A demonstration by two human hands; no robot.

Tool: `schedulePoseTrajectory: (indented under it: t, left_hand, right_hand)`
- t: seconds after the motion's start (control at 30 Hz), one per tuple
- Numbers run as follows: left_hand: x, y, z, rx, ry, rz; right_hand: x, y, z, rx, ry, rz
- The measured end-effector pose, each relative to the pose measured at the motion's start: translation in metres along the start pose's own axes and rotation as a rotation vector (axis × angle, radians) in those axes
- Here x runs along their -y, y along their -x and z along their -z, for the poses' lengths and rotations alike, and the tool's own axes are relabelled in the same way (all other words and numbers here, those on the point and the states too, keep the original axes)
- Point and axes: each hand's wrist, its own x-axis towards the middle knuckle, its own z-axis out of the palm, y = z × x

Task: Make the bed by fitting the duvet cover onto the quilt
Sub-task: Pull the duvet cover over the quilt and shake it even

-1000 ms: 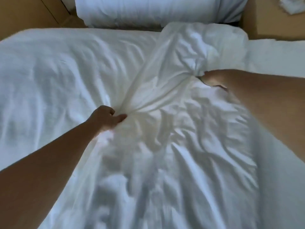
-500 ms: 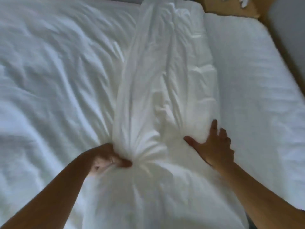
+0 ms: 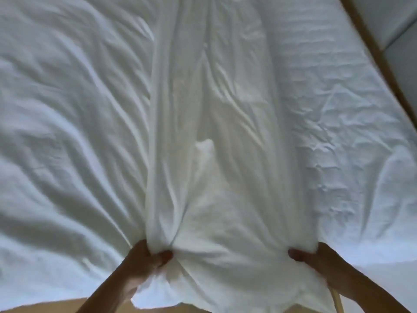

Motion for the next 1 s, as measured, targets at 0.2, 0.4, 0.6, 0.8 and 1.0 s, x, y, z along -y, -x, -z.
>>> schedulePoseTrajectory:
  t: [0.2, 0.4, 0.6, 0.8, 1.0]
  left_hand:
    - [0.059, 0.019, -0.033, -0.242, 0.011, -0.033]
    - [0.098, 0.027, -0.031, -0.352, -0.174, -0.122]
    - [0.114, 0.043, 0.054, -0.179, 0.423, 0.041]
    - [0.139, 0.022, 0.202, -0.206, 1.050, 0.082]
    - [0.122, -0.008, 0.225, -0.246, 1.130, 0.095]
  right_hand:
    - [-0.055, -0.008, -0.035, -0.252, -0.274, 0.047]
    - [-0.068, -0.010, -0.054, -0.406, -0.223, 0.118]
    - [-0.042, 0.033, -0.135, -0.875, -0.115, 0.078]
    - [0.003, 0.073, -0.292, 0.059, -1.072, 0.086]
    - [0.044, 0.060, -0.357, -0.281, -1.204, -0.021]
